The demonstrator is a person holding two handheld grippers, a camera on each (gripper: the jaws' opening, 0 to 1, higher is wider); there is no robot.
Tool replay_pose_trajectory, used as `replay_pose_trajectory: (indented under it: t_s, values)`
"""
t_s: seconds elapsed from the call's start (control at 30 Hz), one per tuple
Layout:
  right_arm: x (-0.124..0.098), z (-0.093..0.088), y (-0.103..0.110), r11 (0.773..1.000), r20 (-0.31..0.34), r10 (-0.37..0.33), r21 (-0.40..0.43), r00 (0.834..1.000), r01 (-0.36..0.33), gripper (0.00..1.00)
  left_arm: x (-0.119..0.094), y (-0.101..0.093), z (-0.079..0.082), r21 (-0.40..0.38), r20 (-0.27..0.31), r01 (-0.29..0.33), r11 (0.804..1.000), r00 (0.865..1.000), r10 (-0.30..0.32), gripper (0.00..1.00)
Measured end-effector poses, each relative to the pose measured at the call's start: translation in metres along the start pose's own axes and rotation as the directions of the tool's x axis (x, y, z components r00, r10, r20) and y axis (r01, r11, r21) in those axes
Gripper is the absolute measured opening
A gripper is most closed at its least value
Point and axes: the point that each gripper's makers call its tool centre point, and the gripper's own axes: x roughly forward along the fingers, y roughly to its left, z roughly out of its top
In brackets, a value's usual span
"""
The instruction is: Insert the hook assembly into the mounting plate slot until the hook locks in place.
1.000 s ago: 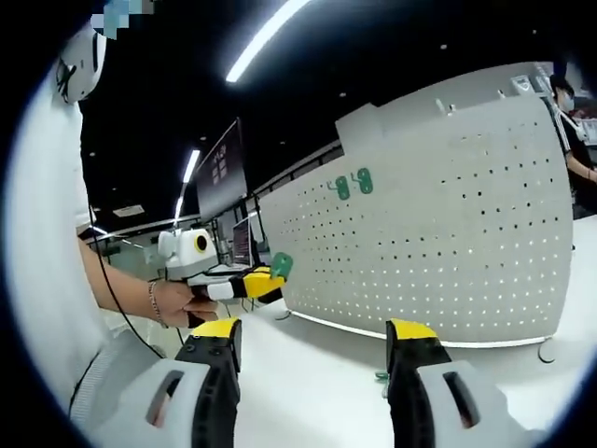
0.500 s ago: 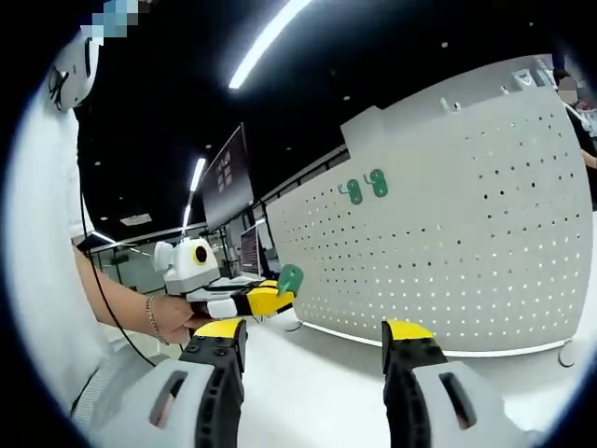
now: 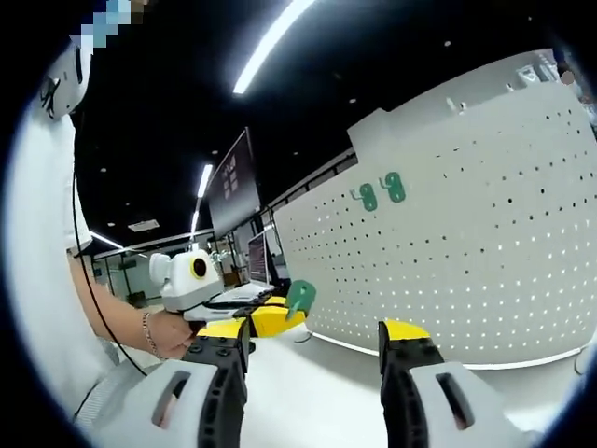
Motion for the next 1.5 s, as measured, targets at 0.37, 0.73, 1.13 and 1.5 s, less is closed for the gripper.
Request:
replay_pose_trajectory:
  t_s: [0.37, 0.73, 1.13, 1.5]
  values:
    - [0.017, 0.005, 0.007, 0.999, 0.020, 0.018, 0.026, 1.000, -0.019, 0.50, -0.002, 0.003, 0.001, -0.012, 0.007, -0.018, 1.000, 1.000, 0.018, 0.02]
    - [0.029, 0.003, 0.011, 0.999, 0.025, -0.009, 0.043, 1.000, 0.007, 0.41, -0.002, 0.004, 0.003, -0.017, 0.012, -0.026, 1.000, 1.000, 0.026, 0.02]
    - [0.039, 0.005, 0.015, 0.997, 0.028, -0.019, 0.071, 0.999, 0.017, 0.21, -0.001, 0.003, 0.003, -0.023, 0.016, -0.028, 0.999, 0.999, 0.028, 0.02]
    - [0.046, 0.004, 0.015, 0.998, 0.013, -0.038, 0.053, 0.999, 0.038, 0.08, -0.001, 0.003, 0.006, -0.029, 0.027, -0.037, 0.999, 0.999, 0.038, 0.02]
